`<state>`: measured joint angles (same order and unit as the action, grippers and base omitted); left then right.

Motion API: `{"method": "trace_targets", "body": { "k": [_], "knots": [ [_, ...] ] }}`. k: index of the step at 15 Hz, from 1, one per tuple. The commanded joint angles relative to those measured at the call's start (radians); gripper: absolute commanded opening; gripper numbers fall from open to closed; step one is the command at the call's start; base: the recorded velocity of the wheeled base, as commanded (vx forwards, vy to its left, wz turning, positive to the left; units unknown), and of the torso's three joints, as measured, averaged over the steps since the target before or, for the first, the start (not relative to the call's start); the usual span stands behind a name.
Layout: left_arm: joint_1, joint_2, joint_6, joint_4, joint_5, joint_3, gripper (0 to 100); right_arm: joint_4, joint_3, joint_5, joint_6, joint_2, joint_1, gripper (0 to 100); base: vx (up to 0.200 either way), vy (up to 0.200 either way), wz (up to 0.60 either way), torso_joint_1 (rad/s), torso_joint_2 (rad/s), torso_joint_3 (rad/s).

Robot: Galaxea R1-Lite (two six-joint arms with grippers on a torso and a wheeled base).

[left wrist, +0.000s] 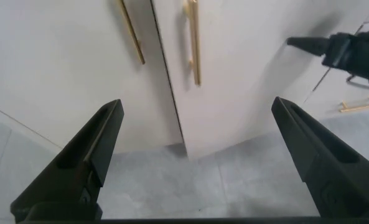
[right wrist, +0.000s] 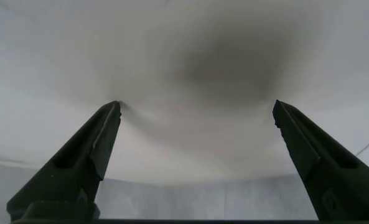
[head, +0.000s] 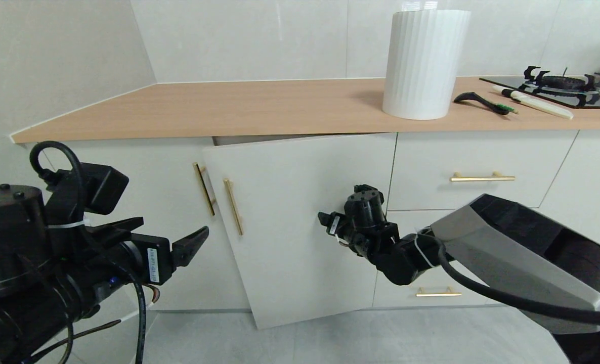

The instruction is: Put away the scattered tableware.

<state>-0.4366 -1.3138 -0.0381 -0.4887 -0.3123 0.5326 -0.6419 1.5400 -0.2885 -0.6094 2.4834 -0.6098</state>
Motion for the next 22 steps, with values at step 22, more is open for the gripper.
{"method": "trace_targets", "body": {
  "k": [22],
  "knots": [
    [-0.004,0.05,0.009,0.001,-0.001,0.003,100,-0.025,-0.498,-0.17,0.207,-0.61,0.068,100,0.0,0.0,0.0,0.0,0.0,0.0]
  ]
}}
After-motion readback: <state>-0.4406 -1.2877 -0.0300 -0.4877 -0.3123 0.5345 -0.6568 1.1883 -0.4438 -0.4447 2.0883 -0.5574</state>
